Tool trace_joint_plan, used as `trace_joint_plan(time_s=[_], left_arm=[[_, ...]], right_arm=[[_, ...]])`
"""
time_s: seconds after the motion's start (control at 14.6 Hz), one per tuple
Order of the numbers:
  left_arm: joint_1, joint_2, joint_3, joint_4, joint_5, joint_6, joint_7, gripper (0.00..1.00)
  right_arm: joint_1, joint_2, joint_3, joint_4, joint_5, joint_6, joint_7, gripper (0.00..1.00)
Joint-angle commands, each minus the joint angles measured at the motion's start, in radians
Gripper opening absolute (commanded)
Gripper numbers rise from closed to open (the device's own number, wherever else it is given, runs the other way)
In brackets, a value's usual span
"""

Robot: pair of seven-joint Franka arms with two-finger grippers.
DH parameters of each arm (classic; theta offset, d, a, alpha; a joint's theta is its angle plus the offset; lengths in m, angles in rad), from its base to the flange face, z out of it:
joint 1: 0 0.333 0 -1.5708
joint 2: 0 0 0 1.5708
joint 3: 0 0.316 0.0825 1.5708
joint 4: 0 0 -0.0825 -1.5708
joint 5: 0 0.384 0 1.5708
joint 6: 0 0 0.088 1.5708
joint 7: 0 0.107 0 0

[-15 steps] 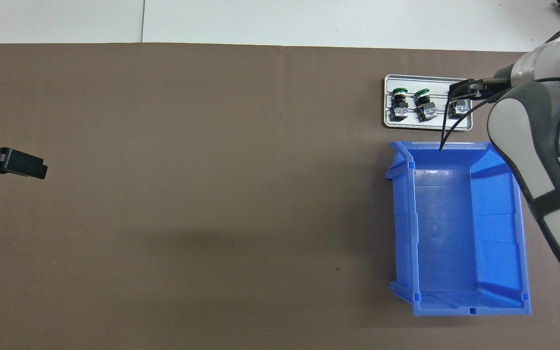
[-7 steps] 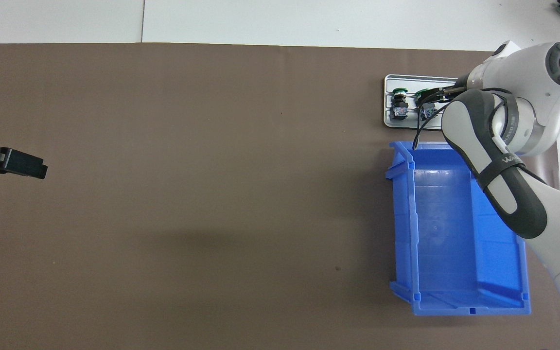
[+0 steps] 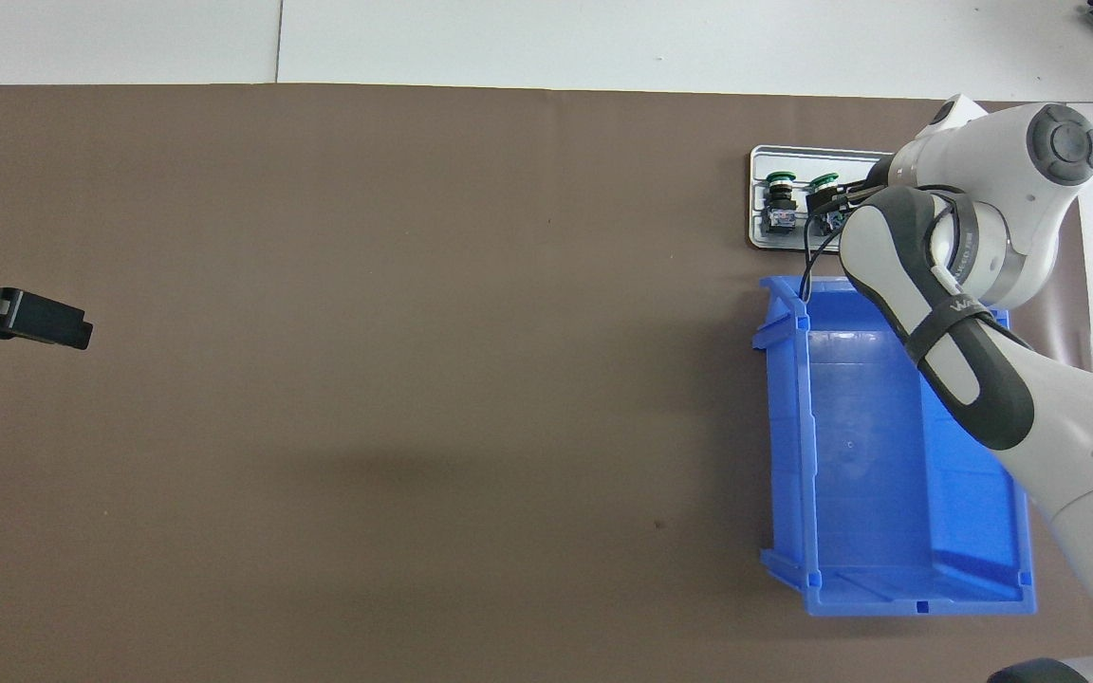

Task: Place and press button with both arms
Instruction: 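Grasp one green button with the right gripper and lift it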

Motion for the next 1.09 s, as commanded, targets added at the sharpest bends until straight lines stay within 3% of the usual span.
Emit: trace_joint_plan(time_s=[0.0,0.27,0.41,0.48,0.55,0.82,1.03], left_arm=[[0.011,-0.031,-0.007,-0.037,0.018,0.013,-0.006,1.00],[0.011,-0.031,-0.007,-0.037,0.018,0.013,-0.006,1.00],[0.011,-0.031,-0.007,-0.037,0.018,0.013,-0.006,1.00],[0.011,-0.031,-0.007,-0.037,0.018,0.014,-0.006,1.00],[0.011,-0.031,-0.007,-0.037,0.018,0.013,-0.006,1.00],[0.011,-0.031,-0.007,-0.037,0.018,0.014,-0.006,1.00],[0.011,-0.031,-0.007,-0.037,0.018,0.013,-0.006,1.00]], right_arm=[[-0.003,-0.006,0.005,-0.035,0.033,0.028,-0.054,0.78],[-0.009,0.006,0.005,-0.038,0.033,0.063,-0.077,0.58],[-0.013,0.017,0.005,-0.038,0.034,0.067,-0.077,0.53],[-0.013,0.023,0.005,-0.037,0.034,0.073,-0.074,0.33],[-0.012,0.021,0.005,-0.034,0.034,0.067,-0.069,0.00],[-0.012,0.005,0.004,0.018,0.039,0.022,-0.041,0.00],[0.020,-0.060,-0.016,0.080,-0.007,-0.106,0.202,0.00]])
